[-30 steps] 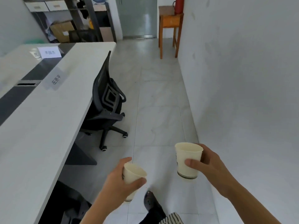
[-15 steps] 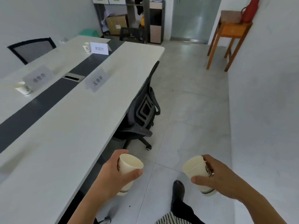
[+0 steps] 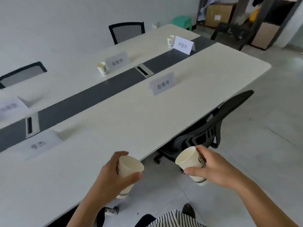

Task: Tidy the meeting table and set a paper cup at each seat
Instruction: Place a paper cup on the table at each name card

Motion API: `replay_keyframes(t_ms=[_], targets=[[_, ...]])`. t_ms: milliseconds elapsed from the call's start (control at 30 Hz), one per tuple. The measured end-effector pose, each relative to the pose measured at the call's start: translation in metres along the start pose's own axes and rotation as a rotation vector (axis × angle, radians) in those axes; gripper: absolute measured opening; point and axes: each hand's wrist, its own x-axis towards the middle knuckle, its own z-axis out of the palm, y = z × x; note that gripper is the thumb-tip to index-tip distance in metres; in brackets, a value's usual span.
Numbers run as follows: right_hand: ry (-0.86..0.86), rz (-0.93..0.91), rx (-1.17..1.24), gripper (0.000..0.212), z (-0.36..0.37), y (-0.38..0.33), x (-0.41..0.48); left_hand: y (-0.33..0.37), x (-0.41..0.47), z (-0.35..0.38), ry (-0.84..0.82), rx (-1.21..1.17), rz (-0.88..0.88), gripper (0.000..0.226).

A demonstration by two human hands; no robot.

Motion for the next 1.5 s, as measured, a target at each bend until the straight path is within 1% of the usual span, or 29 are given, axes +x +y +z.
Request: replay_keyframes(t_ms=[233, 300, 400, 533, 733, 900, 1000, 1133, 1200, 1300, 1500], targets=[[-0.283, -0.113, -0.184, 0.065, 0.016, -0.056, 0.094, -0.045, -0.019, -0.035, 0.260, -0.125, -0.276, 0.078], [-0.341, -0.130, -0.226, 0.067, 0.028, -0.071, 0.114, -0.056, -0.017, -0.046, 0.319, -0.173, -0.310, 0.075], [-0.385, -0.153, -0.245, 0.064, 0.043, -0.095, 0.143, -0.066, 0.001, -0.066, 0.374, -0.219, -0.316, 0.073], [-0.397, -0.150, -0.268, 0.060, 0.059, -0.132, 0.185, -0.077, 0.043, -0.110, 0.397, -0.246, -0.274, 0.072], [-0.406, -0.171, -0.261, 0.056, 0.097, -0.218, 0.268, -0.097, 0.094, -0.196, 0.454, -0.297, -0.244, 0.076], [-0.365, -0.229, -0.269, 0.059, 0.165, -0.283, 0.338, -0.139, 0.108, -0.242, 0.488, -0.346, -0.307, 0.079], [-0.376, -0.252, -0.230, 0.059, 0.213, -0.313, 0.378, -0.160, 0.107, -0.257, 0.507, -0.401, -0.359, 0.078], [-0.384, -0.280, -0.180, 0.065, 0.285, -0.344, 0.434, -0.194, 0.103, -0.267, 0.569, -0.481, -0.448, 0.074], [-0.377, -0.296, -0.173, 0.067, 0.319, -0.355, 0.458, -0.207, 0.104, -0.269, 0.579, -0.505, -0.497, 0.074], [-0.346, -0.314, -0.168, 0.066, 0.358, -0.359, 0.489, -0.219, 0.110, -0.273, 0.551, -0.527, -0.549, 0.075], [-0.333, -0.302, -0.219, 0.064, 0.397, -0.327, 0.520, -0.238, 0.127, -0.287, 0.556, -0.552, -0.607, 0.077]])
